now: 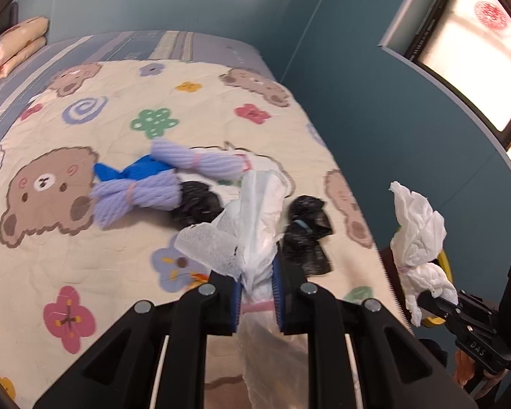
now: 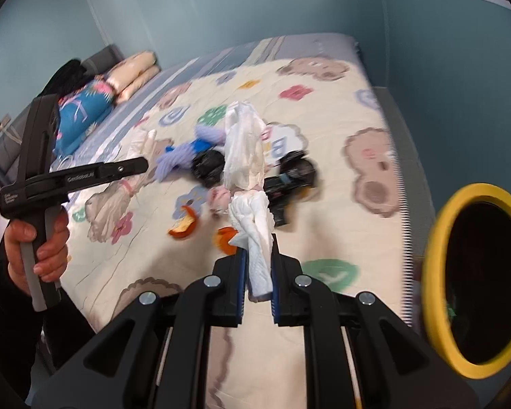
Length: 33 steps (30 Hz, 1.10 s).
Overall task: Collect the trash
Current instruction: 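Carry both white tissues with both tools over the bin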
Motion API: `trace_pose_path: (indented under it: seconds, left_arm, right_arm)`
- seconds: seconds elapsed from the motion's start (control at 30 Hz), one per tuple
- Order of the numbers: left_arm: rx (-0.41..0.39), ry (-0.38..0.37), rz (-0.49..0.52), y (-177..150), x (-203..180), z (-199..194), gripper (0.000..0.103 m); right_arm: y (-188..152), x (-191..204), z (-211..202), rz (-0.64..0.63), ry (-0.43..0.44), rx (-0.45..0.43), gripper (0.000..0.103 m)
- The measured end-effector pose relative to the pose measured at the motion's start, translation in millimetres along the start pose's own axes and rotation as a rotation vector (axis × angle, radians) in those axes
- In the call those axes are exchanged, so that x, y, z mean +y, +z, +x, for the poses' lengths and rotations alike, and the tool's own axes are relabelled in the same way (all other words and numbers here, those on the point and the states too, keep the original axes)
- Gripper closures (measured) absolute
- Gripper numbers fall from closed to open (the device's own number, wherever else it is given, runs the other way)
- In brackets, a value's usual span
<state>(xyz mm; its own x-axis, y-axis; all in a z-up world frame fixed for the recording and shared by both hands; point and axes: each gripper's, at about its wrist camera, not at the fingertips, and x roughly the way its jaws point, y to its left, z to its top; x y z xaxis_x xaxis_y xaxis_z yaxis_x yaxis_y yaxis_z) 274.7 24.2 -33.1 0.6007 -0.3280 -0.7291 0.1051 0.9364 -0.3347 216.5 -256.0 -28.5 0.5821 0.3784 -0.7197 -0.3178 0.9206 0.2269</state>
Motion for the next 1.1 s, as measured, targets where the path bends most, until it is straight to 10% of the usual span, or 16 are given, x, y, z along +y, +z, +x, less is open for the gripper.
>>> trace_pose_path:
  seconds: [1.1]
  left_arm:
    - [0.117,-0.301,0.253,3,-267,111,0.089]
  right_arm:
    - [-42,-206,-95,0.308,-0.273,-0.094,0.092]
